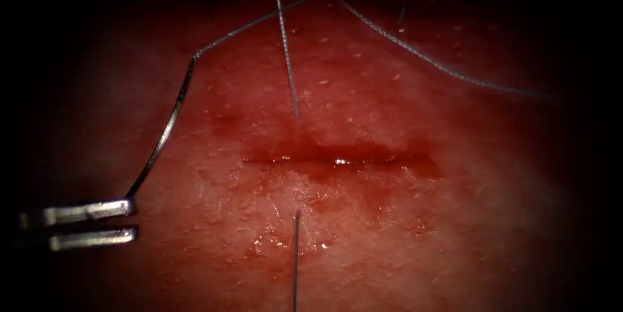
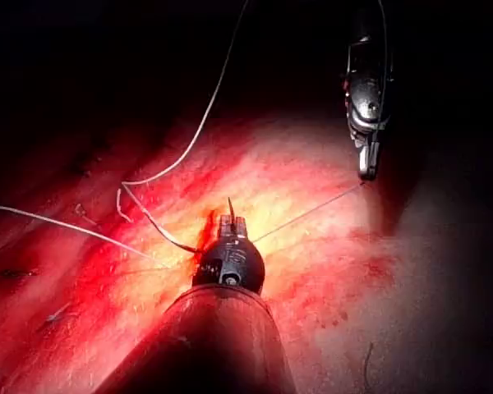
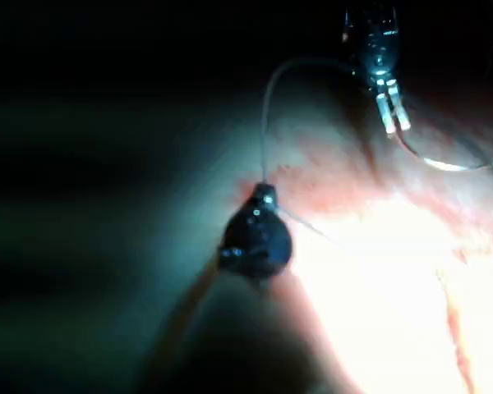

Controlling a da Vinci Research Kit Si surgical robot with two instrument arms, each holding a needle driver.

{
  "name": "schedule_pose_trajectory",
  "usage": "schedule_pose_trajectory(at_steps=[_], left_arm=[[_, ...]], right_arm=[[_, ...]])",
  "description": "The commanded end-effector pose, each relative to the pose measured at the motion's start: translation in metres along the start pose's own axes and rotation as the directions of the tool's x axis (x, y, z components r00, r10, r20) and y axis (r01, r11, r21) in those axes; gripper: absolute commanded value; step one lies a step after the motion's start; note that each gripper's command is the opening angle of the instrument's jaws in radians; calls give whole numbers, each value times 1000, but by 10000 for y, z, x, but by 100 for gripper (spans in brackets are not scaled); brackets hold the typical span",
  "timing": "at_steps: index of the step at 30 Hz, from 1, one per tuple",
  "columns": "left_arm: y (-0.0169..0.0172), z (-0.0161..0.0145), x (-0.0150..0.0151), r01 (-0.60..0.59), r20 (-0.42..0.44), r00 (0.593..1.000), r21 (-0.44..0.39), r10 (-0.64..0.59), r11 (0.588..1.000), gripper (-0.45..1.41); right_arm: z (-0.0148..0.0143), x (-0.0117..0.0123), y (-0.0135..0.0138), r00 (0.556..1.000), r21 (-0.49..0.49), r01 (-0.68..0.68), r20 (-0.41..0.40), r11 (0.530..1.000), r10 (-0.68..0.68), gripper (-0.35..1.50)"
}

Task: Wound Closure

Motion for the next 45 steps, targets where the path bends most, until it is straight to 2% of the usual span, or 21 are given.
schedule_pose_trajectory(at_steps=[1, 2, 3, 4, 5, 11, 15, 18, 22, 25, 28, 29, 30, 36, 45], left_arm=[[1, 7, -2, 0, -1, 1000, 0, 0, 1000, -45], [1, 7, -2, 0, -1, 1000, 0, 0, 1000, -45], [1, 7, -2, 0, -1, 1000, 0, 0, 1000, -45], [1, 7, -2, 0, -1, 1000, 0, 0, 1000, -45], [1, 7, -2, 0, -1, 1000, 0, 0, 1000, -45], [1, 7, -2, 0, -1, 1000, 0, 0, 1000, -45], [1, 8, -2, 0, -1, 1000, 0, 0, 1000, -45], [2, 8, -2, 0, -1, 1000, 1, 0, 1000, -45], [2, 8, -2, 0, -1, 1000, 0, 0, 1000, -45], [2, 8, -2, 0, -1, 1000, 1, 0, 1000, -45], [2, 8, -1, 0, -1, 1000, 0, 0, 1000, -45], [2, 8, -1, 0, -1, 1000, 1, 0, 1000, -45], [2, 8, -1, 0, -1, 1000, 1, 0, 1000, -45], [2, 8, -2, 0, -1, 1000, 0, 0, 1000, -45], [2, 8, -2, 0, -1, 1000, 0, 0, 1000, -45]], right_arm=[[9, -6, 8, 1000, -11, -6, -1, 1000, 6, 24], [10, -7, 13, 1000, -16, -9, -2, 1000, 8, 36], [15, -12, 26, 1000, -29, -13, -1, 1000, 13, 64], [18, -16, 35, 1000, -36, -15, 1, 999, 15, 84], [19, -20, 43, 1000, -41, -16, 3, 999, 16, 94], [36, -61, 103, 1000, -81, -9, 18, 997, 10, 100], [52, -88, 124, 1000, -99, 8, 24, 995, -6, 96], [74, -116, 141, 999, -114, 18, 51, 993, -13, 93], [85, -136, 148, 998, -124, 17, 64, 992, -9, 81], [91, -152, 155, 998, -128, 18, 70, 992, -9, 63], [90, -157, 157, 997, -151, 17, 77, 988, -5, 29], [87, -158, 157, 996, -168, 19, 86, 986, -4, -23], [84, -158, 156, 996, -173, 19, 87, 985, -4, -35], [70, -134, 151, 997, -153, 20, 74, 988, -8, -35], [46, -88, 106, 999, -73, 30, 33, 997, -27, -35]])
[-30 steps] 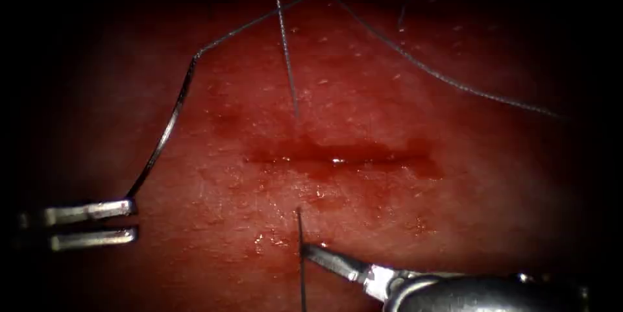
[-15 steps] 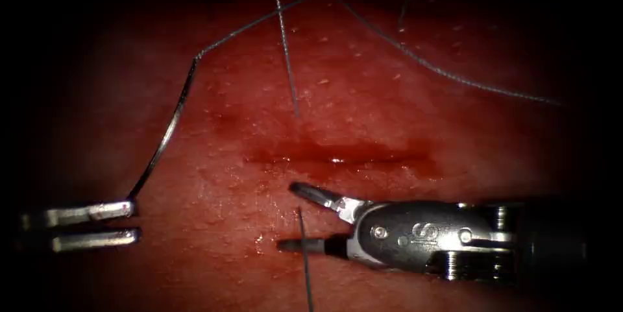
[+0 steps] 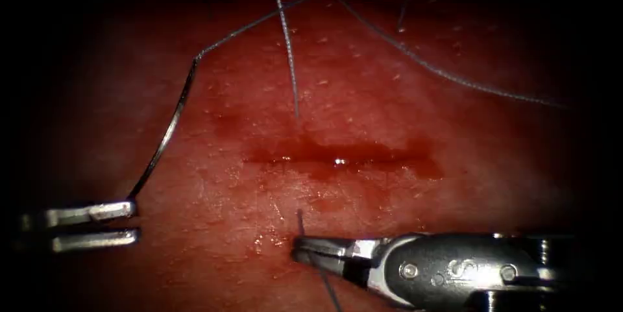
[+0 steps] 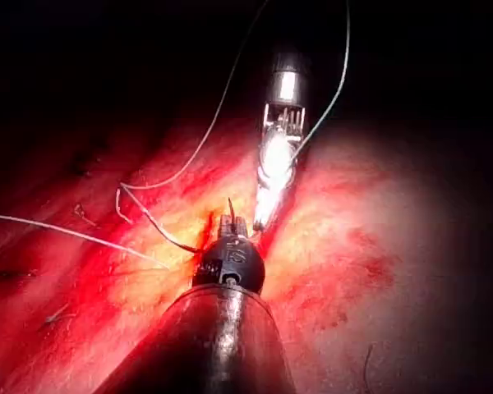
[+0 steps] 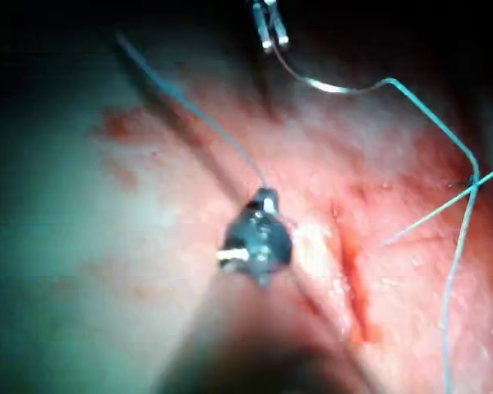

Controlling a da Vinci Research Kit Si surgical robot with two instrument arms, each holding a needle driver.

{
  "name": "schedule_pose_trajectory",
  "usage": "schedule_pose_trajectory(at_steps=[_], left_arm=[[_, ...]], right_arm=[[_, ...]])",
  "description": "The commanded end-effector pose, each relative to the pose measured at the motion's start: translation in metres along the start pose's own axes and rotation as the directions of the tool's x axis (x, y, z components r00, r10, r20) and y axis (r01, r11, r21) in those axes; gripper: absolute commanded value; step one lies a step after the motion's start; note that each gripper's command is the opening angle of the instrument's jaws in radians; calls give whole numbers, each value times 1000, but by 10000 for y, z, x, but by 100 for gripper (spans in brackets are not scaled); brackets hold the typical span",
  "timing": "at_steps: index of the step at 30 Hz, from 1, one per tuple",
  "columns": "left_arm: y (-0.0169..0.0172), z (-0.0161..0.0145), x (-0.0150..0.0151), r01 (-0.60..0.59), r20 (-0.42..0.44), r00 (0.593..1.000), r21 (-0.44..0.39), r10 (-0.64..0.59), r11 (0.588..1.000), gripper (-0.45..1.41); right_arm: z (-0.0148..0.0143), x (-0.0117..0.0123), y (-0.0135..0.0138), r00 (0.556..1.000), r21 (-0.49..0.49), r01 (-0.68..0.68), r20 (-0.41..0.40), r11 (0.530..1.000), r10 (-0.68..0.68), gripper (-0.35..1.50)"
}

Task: Wound Closure

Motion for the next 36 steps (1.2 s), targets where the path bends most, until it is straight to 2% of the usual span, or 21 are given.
schedule_pose_trajectory(at_steps=[1, 7, 15, 18, 31, 34, 35, 36], left_arm=[[1, 7, -2, -1, -1, 1000, 0, 1, 1000, -45], [1, 7, -2, -1, -1, 1000, 0, 1, 1000, -45], [1, 6, -2, -1, -1, 1000, -1, 1, 1000, -45], [1, 6, -2, -1, -1, 1000, -1, 1, 1000, -45], [1, 7, -3, -1, -1, 1000, -1, 1, 1000, -45], [1, 7, -3, -1, -1, 1000, -1, 1, 1000, -45], [1, 7, -3, -1, -1, 1000, -1, 1, 1000, -45], [1, 7, -3, -1, -1, 1000, -1, 1, 1000, -45]], right_arm=[[1, 8, -14, 1000, 12, 4, -9, 1000, -4, -35], [-4, 32, -41, 1000, 39, 8, -21, 999, -7, -35], [-11, 48, -73, 1000, 80, 23, -13, 997, -22, -35], [-23, 53, -92, 1000, 101, 30, -11, 994, -29, -35], [-37, 67, -127, 999, 145, 43, -11, 988, -42, -35], [-36, 70, -128, 999, 145, 41, -11, 989, -40, -35], [-34, 70, -125, 999, 145, 39, -11, 989, -38, -10], [-33, 70, -121, 999, 143, 37, -10, 989, -36, 24]])
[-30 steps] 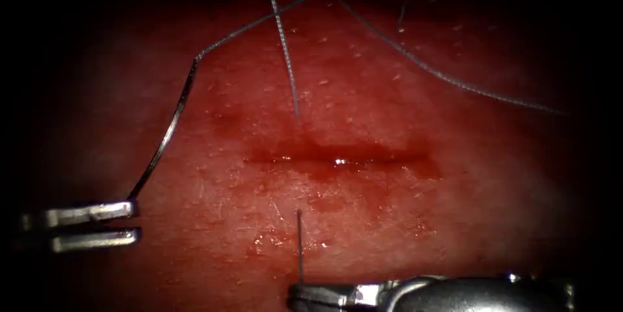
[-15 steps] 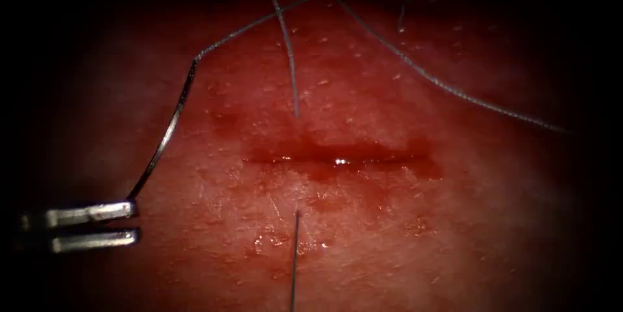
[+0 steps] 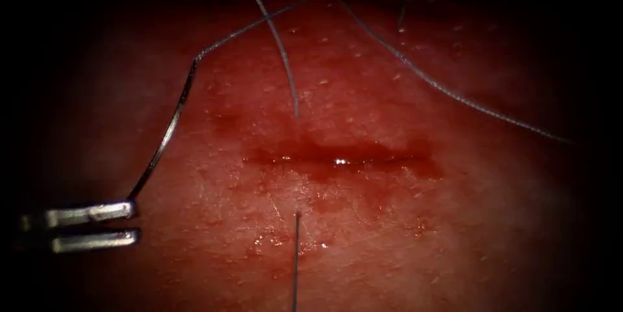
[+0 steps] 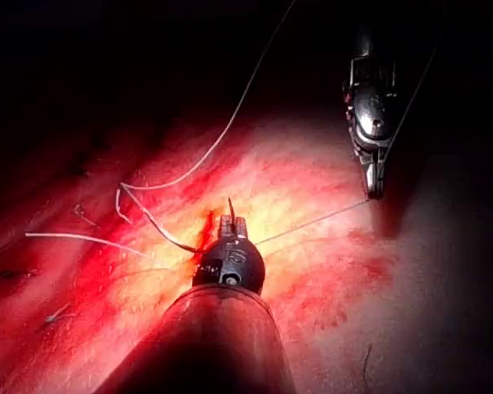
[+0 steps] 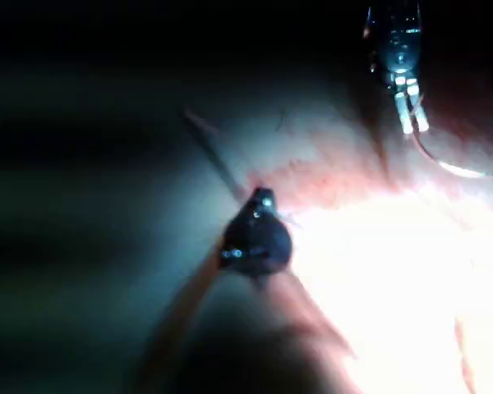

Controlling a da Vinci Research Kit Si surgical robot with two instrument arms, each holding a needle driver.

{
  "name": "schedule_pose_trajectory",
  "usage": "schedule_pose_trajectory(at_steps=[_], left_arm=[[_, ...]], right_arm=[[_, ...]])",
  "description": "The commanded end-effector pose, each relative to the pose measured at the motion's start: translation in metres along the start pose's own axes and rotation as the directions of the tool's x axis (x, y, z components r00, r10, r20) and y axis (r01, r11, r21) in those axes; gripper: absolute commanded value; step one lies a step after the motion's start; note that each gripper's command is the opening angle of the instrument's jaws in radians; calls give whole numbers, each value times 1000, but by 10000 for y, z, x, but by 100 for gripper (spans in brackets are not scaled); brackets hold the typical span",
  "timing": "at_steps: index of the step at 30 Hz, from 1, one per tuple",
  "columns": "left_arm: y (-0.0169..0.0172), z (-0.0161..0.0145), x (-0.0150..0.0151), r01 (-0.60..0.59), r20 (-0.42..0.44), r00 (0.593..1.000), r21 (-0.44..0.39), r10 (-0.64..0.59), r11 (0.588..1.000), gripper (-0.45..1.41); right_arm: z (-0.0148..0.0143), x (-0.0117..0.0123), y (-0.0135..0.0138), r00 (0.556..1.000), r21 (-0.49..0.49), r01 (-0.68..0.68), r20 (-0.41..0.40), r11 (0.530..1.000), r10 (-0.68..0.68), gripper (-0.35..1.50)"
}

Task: Wound Closure

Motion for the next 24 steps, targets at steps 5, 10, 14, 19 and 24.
schedule_pose_trajectory(at_steps=[5, 10, 14, 19, 24], left_arm=[[1, 7, -2, 0, 0, 1000, 1, 0, 1000, -45], [2, 8, -2, 0, 0, 1000, 1, 0, 1000, -45], [2, 8, -1, 0, 0, 1000, 1, 0, 1000, -45], [2, 9, -1, 0, 0, 1000, 2, 0, 1000, -45], [2, 8, -1, 0, 0, 1000, 1, 0, 1000, -45]], right_arm=[[10, -22, 47, 1000, -93, -25, 14, 995, 26, 101], [5, -49, 90, 999, -147, -36, 19, 989, 40, 101], [12, -73, 120, 999, -177, -34, 32, 984, 41, 98], [40, -100, 138, 998, -196, -34, 39, 980, 43, 94], [63, -120, 151, 997, -202, -49, 45, 978, 59, 94]])
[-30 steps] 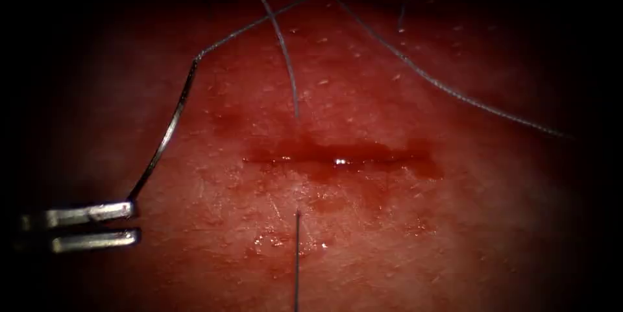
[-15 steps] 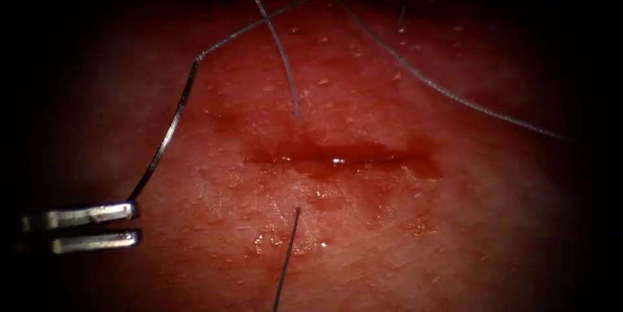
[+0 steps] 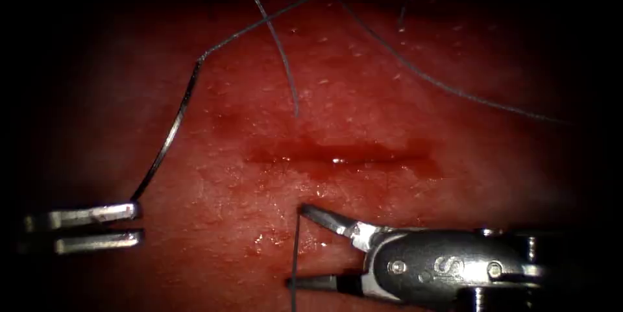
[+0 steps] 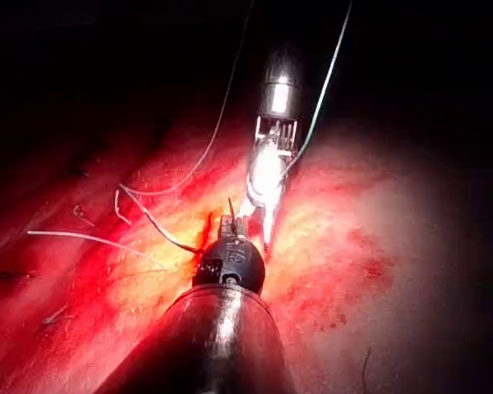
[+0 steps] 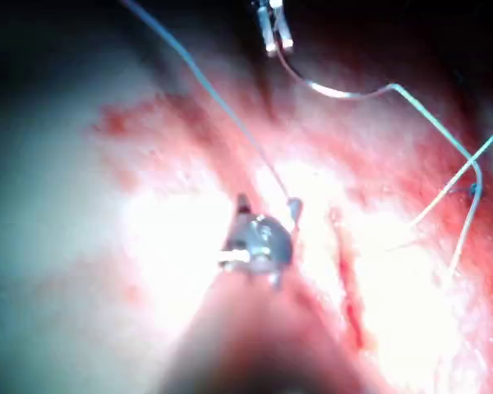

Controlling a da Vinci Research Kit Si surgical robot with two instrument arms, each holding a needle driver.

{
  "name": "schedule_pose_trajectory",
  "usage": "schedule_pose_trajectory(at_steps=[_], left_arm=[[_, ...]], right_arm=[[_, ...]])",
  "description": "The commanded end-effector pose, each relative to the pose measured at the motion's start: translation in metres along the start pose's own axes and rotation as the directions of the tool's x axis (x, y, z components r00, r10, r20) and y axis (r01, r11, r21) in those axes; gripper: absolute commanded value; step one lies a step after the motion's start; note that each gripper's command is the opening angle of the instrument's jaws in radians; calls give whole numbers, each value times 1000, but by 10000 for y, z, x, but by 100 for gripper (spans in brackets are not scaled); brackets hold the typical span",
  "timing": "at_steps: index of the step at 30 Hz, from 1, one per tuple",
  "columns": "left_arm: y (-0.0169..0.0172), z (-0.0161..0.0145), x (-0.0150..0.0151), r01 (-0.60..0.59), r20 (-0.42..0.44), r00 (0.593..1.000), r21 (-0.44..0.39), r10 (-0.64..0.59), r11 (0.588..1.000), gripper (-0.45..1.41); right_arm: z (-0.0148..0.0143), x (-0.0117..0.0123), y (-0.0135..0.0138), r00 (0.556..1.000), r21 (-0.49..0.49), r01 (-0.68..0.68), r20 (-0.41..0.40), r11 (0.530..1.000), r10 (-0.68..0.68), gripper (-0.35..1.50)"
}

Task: Wound Closure

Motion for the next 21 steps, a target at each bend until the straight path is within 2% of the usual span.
schedule_pose_trajectory(at_steps=[1, 3, 4, 5, 7, 14, 21], left_arm=[[1, 6, -2, 0, -1, 1000, 0, 0, 1000, -45], [1, 6, -2, 0, -1, 1000, 0, 0, 1000, -45], [1, 6, -2, 0, -1, 1000, 0, 0, 1000, -45], [1, 6, -2, 0, -1, 1000, 0, 0, 1000, -45], [1, 6, -2, 0, -1, 1000, 0, 0, 1000, -45], [1, 7, -2, -1, -1, 1000, 0, 1, 1000, -45], [1, 7, -2, -1, -1, 1000, 0, 1, 1000, -45]], right_arm=[[13, -10, 2, 1000, -3, -7, 3, 1000, 7, 91], [13, -12, 6, 1000, -6, -12, 7, 1000, 12, 83], [12, -13, 8, 1000, -17, -13, 8, 1000, 13, 68], [10, -13, 9, 1000, -22, -13, 7, 1000, 13, 42], [3, -13, 10, 1000, -32, -14, -2, 999, 14, -35], [-11, 4, 8, 1000, -31, -8, -16, 999, 7, -35], [-30, 38, -17, 998, 13, -2, -68, 1000, 3, -35]])
